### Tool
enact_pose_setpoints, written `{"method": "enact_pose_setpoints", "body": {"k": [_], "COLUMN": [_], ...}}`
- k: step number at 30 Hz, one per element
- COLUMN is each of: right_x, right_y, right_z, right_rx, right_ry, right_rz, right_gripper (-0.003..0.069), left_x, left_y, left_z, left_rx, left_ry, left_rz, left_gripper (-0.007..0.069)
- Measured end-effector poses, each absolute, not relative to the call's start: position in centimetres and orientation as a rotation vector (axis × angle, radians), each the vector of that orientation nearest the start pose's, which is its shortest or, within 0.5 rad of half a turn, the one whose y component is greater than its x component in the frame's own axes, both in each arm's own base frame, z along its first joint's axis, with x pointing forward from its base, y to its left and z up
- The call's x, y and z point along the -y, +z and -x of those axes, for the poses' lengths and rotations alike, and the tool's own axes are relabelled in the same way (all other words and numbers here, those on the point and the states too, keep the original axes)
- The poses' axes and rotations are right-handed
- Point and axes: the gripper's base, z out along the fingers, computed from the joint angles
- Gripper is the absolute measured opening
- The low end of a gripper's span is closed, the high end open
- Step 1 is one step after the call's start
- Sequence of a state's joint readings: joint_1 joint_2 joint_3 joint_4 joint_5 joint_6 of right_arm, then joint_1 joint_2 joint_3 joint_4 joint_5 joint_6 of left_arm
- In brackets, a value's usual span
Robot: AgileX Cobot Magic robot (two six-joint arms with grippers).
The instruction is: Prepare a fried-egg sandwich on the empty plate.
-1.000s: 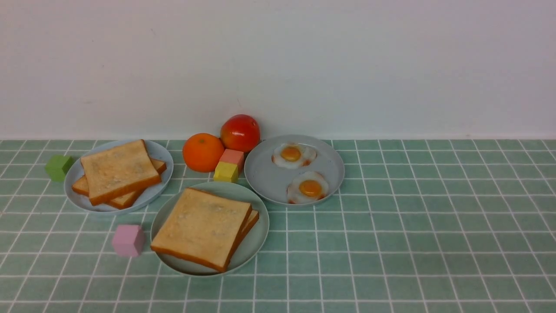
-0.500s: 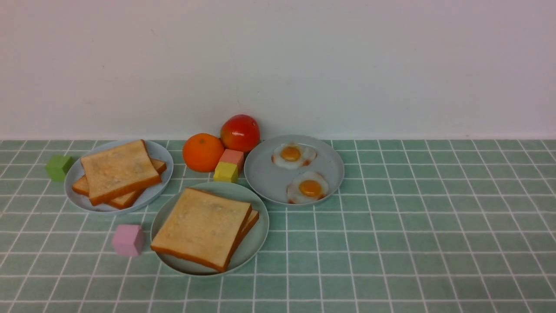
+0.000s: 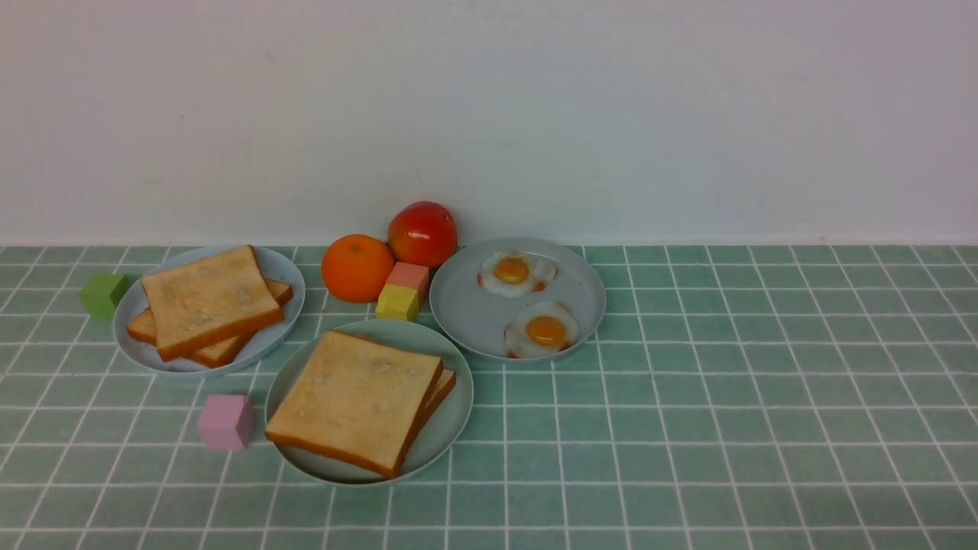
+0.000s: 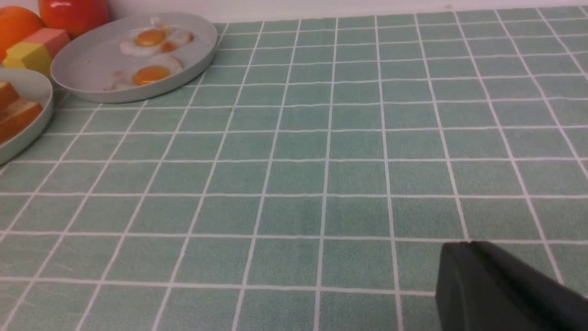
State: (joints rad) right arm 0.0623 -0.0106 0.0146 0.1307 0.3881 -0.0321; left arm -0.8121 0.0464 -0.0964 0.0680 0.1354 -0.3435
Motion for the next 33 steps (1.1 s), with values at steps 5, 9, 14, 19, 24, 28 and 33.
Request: {"method": "enact_pose_setpoints", "body": {"k": [5,9,14,19,24,28,33], "right_x": [-0.8,-0.8,-0.8,-0.8,-0.8,-0.8,-0.8], "right_y": [17.4,17.4,17.4,17.4,17.4,17.4,17.4], "right_z": [-5.2,-5.2,-5.2,-5.2,-5.2,-5.2,-5.2], "right_rx": [-1.875,-1.875,-1.875,-1.875,-1.875,-1.875,-1.875], "right_ry": [0.150,0.150,0.150,0.150,0.148,0.148,0.148], "right_rz": [0.009,0.009,0.009,0.010,0.012,0.012,0.012], "right_gripper": [-0.0012,-0.0009,-0.0006,-0.0002,0.0001,0.0002,0.0007], "left_x": [4.0,4.0,4.0,4.0,3.9,3.2,1.2], "left_y": [22.9,22.9,22.9,22.9,22.5,22.5,21.8], "left_z": [-3.9,-3.9,-3.9,-3.9,-4.2,-4.7,-5.7], "left_rx": [-1.589,-1.596,-1.596,-1.597,-1.569,-1.578,-1.603], "left_ry": [-0.836,-0.833,-0.833,-0.833,-0.749,-0.636,-0.351], "left_rz": [-0.428,-0.429,-0.429,-0.430,-0.456,-0.324,0.020], "left_gripper": [-0.0002,0.0001,0.0006,0.0008,0.0011,-0.0013,-0.0013]}}
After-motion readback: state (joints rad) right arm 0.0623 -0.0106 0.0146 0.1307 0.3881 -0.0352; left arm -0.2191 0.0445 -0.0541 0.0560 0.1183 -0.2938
